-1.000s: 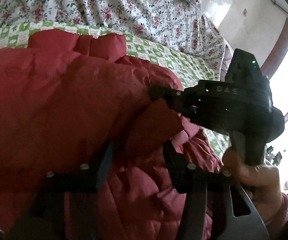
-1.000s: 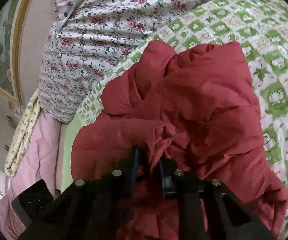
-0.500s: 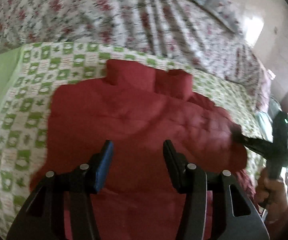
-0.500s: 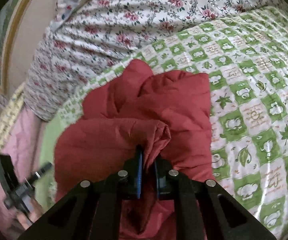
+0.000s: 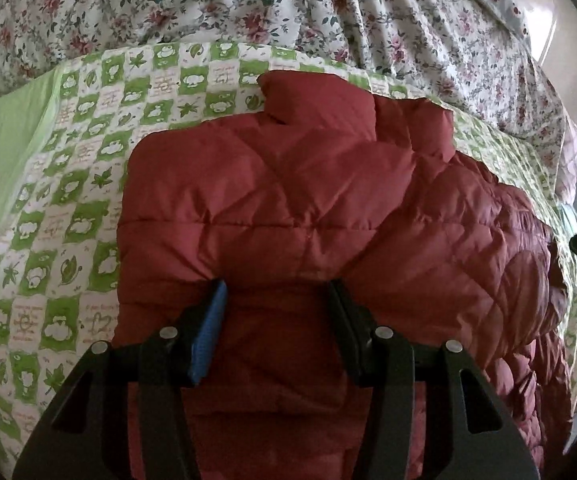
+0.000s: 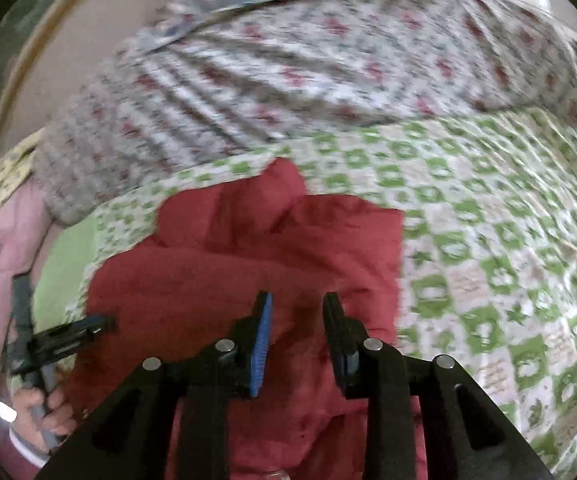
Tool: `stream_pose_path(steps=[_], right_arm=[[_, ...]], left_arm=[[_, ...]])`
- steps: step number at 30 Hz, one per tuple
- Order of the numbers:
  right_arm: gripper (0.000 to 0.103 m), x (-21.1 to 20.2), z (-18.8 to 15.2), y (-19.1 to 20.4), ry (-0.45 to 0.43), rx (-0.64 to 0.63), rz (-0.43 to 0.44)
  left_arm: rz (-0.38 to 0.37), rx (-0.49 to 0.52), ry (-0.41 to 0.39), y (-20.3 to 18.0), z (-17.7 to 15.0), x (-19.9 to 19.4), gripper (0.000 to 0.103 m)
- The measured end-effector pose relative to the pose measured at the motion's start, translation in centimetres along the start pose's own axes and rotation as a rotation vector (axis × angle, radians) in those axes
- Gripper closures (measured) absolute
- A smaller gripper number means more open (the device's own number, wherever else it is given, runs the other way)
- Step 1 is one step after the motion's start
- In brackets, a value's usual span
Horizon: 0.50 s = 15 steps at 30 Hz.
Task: Fold large clothes
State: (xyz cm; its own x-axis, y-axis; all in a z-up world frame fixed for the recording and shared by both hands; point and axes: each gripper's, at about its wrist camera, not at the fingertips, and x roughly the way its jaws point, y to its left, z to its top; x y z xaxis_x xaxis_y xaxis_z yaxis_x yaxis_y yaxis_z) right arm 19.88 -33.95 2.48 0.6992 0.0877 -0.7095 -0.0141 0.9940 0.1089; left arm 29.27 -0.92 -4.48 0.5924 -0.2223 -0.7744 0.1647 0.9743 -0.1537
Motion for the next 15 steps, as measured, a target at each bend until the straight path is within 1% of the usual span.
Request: stream_pose_path(steps=[1,4,7,11,15], right_arm=[[0.073,0.5,-0.2,0.9,0.027,-0.028,0.018],[0.073,2.7,-1.0,2.4,0.095,-0.073,0.029],[0.075,5.5,-2.6,2.5,0.18,-0.099,-0.015],[0.079,7.2,-3.8,1.2,0.208,-0.102,-0.056],[0.079,7.8,-4.1,0.4,0.217,-0.077,-0.038]], left_arm=[[0.002,0.002,0.001,0.0,0.0,0.0,0.053],[0.003,0.011,0.007,0.0,0.0,0.0,0.053],[0.001,0.021,0.013,0.1,-0.2,0.1,0.053],[0.0,0.026,0.023,0.3,-0.5,0.7,0.053],[0.004,0.022,0.029,0.4,-0.6,1.2,0.052]])
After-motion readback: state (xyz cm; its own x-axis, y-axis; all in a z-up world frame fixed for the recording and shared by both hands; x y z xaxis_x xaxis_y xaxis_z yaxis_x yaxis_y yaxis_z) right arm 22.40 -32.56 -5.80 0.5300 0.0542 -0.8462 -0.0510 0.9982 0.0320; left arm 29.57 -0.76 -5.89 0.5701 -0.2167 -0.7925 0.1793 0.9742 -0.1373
